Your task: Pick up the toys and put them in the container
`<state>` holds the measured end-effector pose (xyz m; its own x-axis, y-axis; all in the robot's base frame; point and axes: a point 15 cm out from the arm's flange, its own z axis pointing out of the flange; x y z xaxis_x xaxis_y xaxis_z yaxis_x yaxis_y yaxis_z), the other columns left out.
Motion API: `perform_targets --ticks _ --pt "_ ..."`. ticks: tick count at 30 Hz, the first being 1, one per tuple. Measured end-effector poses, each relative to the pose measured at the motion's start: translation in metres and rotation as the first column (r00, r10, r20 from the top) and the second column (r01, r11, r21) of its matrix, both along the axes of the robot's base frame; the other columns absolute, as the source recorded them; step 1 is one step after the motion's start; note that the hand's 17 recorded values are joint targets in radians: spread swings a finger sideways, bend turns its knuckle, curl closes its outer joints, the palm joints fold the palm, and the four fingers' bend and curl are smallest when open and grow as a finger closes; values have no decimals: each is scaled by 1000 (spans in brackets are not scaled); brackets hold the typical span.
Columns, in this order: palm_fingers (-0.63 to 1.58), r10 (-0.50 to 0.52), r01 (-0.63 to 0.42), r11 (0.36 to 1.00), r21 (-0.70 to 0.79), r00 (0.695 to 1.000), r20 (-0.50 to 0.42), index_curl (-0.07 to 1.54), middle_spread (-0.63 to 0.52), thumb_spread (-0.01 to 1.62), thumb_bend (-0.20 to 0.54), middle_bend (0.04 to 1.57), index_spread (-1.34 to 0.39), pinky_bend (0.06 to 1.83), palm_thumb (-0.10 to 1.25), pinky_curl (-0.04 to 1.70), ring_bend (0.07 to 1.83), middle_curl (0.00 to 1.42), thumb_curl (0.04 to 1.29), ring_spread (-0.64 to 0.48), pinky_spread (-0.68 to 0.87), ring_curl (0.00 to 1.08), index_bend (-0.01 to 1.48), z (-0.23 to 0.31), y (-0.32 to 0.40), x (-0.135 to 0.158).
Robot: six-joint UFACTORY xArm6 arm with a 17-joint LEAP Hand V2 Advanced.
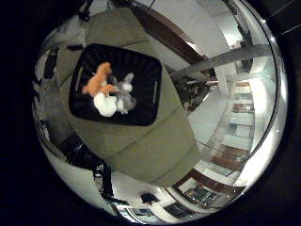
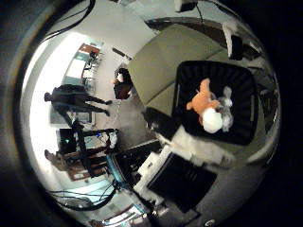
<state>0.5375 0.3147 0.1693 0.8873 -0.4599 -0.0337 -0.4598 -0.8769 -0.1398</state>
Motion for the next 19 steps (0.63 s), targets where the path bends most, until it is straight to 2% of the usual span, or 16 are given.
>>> perform_targets --ticks 4,12,19 --pt "269 16 -16 1000 0 1000 -2 412 -129 986 -29 546 -417 1139 401 456 1023 517 291 -211 -215 477 282 0 9 -5" --pt "302 28 -28 1000 2 1000 -2 409 -120 986 -27 526 -413 1064 405 357 989 478 283 -204 -42 441 242 3 16 -10" --pt "273 1 -2 1000 25 999 42 420 -132 985 -28 548 -414 958 398 229 843 462 280 -185 122 382 272 36 2 2"
